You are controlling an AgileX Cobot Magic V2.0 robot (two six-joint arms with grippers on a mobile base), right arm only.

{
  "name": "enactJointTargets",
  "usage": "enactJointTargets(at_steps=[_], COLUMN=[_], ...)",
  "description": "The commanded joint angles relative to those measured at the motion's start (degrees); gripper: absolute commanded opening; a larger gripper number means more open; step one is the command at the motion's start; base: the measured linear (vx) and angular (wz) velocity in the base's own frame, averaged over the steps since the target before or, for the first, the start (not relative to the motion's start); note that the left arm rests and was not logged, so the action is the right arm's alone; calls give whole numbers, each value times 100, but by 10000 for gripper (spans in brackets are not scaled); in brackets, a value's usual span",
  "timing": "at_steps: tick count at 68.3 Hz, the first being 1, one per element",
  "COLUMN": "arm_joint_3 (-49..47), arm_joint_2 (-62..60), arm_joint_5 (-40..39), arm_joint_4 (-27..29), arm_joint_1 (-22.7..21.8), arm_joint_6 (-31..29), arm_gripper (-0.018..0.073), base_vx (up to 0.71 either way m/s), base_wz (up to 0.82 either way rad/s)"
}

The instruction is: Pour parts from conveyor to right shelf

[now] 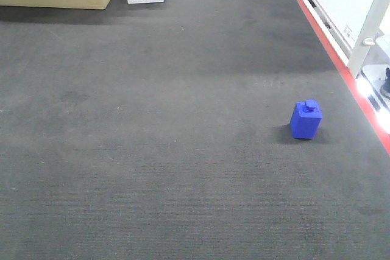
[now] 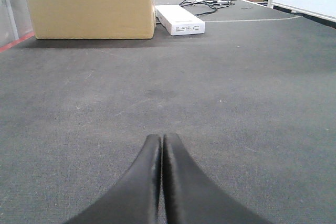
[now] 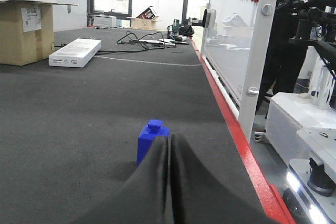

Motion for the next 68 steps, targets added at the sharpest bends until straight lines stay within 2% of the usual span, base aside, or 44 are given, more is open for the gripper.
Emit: enactJointTargets(at_steps=[1, 23, 40, 47, 61, 68], arm_joint_3=[4, -6, -155, -695, -2101, -2883], arm_joint_2=[-101, -101, -101, -101, 327, 877], arm_joint_5=[-432, -1037, -2497, -2567, -2433, -2084], arm_joint_4=[-43, -15, -18, -213, -1294, -1357], arm_joint_1=[-13, -13, -13, -13, -13, -13], arm_joint_6=[-19, -14, 235, 151, 179, 377], arm_gripper=[-10, -10, -10, -10, -8, -7], base_vx=[0, 0, 0, 0, 0, 0], base_wz=[0, 0, 0, 0, 0, 0])
